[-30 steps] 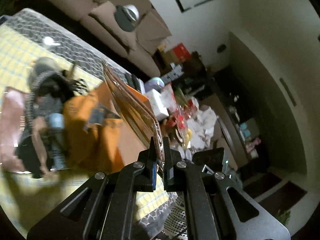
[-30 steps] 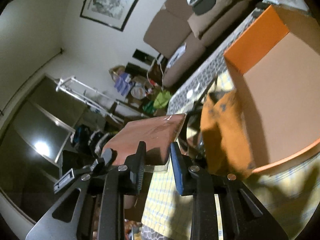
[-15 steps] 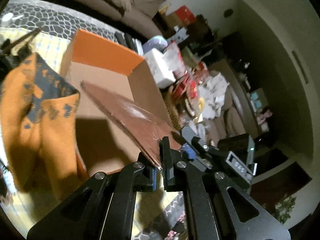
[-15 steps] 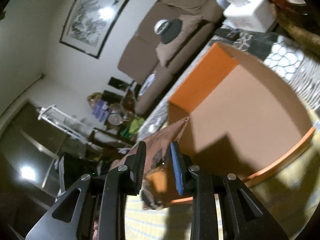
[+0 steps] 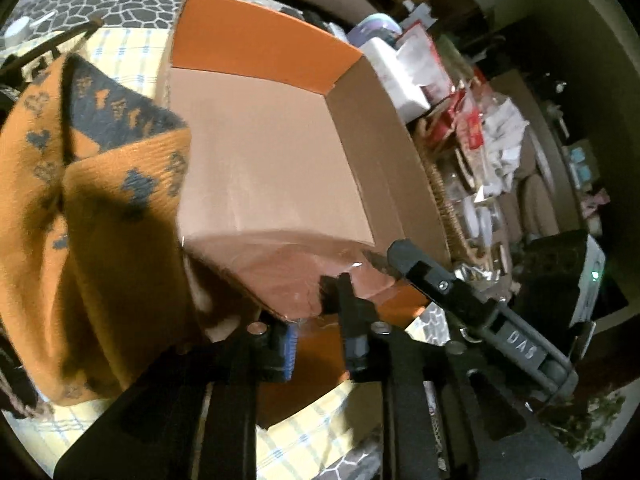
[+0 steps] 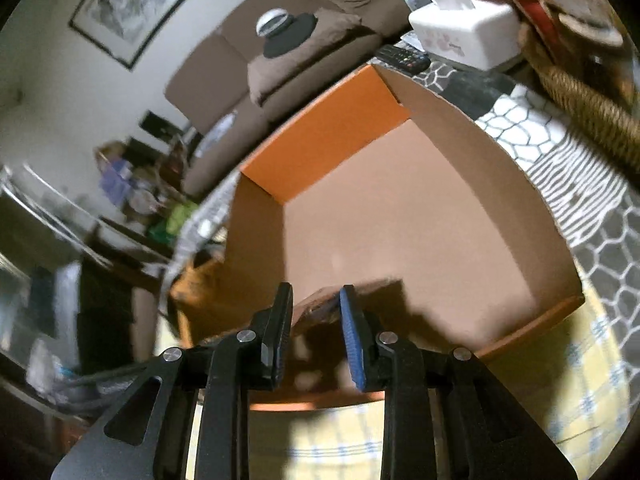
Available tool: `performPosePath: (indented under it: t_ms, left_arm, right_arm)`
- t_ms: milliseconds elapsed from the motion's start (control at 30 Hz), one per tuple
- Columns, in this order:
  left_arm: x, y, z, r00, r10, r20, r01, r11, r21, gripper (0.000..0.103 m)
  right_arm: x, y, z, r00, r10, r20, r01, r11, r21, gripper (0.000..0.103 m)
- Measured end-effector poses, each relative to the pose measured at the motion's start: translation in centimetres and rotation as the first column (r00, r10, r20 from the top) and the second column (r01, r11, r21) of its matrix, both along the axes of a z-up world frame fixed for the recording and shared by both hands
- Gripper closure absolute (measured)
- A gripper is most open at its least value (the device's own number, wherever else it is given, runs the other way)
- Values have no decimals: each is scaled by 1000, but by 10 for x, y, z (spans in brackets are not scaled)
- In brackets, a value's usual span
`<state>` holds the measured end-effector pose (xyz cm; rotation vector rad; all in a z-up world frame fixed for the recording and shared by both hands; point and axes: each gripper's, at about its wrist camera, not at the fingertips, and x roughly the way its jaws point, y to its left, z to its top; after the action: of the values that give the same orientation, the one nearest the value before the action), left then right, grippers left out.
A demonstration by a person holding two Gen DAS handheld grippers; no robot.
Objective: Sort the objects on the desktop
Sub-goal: 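Lower the folder into the orange box with the right gripper and release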
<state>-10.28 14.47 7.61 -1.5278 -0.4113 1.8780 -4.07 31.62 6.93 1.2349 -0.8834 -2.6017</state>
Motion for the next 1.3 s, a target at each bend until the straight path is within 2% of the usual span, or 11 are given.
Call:
performPosePath:
  t_ms: [100,433,500,667,733,800,867,1000,1100,1167,1300]
  left_arm:
    - [8,-10,11,1000,-3,-18,3,1000,3,61]
    - [26,-45,32,999,1,-35,-1,1000,7,51]
    - [27,-45,33,999,3,-43,-3,1000,-9,47]
    - [22,-42,34,997,8,-73,-10,999,-31,49]
    - [20,-36,37,995,-6,-96,1,999,-49,54]
    - [17,-27,42,990,-34,-134,20,994,-105,65]
    - [16,-19,47,984,-61,-165,35,987,-156,66]
    - [14,3,56,963,-141,-231,73,957,-281,67]
    - [14,14,56,955,-185,-234,105,942,-318,68]
    - [13,21,53,951,-210,-227,126,934,-335,68]
    - [13,30,41,948,-245,-203,161,920,-356,68]
  right_arm:
    - [-4,-1,-4,1000,4,28,-5,999,38,79]
    - [-7,-24,-4,998,0,69,-19,960,279,79]
    - [-7,-25,-3,997,2,71,-23,957,290,79]
    - [-4,-20,6,997,-15,79,-8,960,281,77]
    - [0,-10,15,998,-27,60,13,974,227,65]
    - [3,-2,20,998,-18,56,8,986,164,55]
    - [1,2,24,998,1,62,-8,994,113,53]
    - [-19,-2,23,991,37,132,-62,980,190,53]
    - [-48,0,9,964,99,249,-141,977,157,53]
    - [-65,0,0,927,152,342,-205,971,124,54]
    - [-82,-8,-11,854,241,461,-312,946,84,54]
